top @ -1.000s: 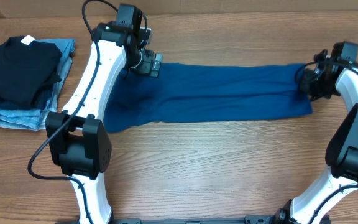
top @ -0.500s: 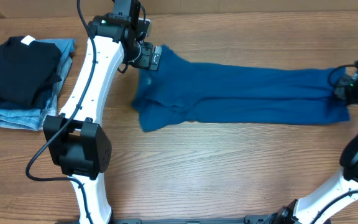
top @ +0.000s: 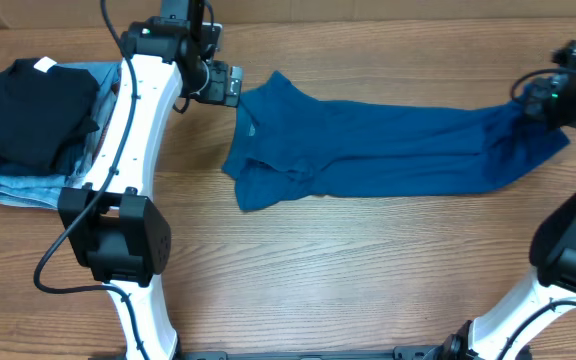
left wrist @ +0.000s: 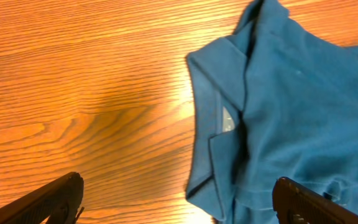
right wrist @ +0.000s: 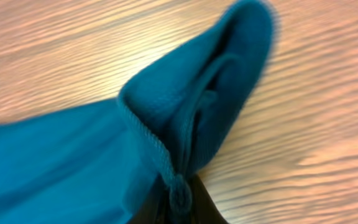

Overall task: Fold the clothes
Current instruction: 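Fold the strip's right end leftward over the middle with the right gripper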

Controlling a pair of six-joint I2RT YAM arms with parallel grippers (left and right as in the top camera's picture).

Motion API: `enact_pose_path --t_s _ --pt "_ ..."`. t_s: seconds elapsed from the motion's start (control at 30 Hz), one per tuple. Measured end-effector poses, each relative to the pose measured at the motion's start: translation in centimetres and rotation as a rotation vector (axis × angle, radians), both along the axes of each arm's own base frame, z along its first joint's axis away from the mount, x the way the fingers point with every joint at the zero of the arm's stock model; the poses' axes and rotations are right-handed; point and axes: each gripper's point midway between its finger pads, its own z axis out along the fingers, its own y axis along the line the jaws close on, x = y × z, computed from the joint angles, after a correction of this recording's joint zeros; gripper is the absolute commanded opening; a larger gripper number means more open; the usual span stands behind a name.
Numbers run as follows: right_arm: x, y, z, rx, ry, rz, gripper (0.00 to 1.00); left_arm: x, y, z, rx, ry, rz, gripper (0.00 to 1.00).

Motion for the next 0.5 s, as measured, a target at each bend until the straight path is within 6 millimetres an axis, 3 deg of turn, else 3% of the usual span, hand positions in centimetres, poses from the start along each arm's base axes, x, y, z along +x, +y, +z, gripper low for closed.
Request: enact_pose_path --t_s 0.2,0.33,0.5 --pt "0.8 8.0 -0.5 0.015 0.055 0.17 0.04 0.2 1.4 0.0 0.004 -0.001 0.028 1.0" --pt "0.1 13.3 -0.9 0.026 0.112 0.281 0.04 0.2 1.6 0.0 0.003 -0.002 0.032 1.0" --pt "-0.3 18.6 -1.0 0.023 0.132 0.397 0.04 0.3 1.6 0.0 0.003 -0.002 0.032 1.0"
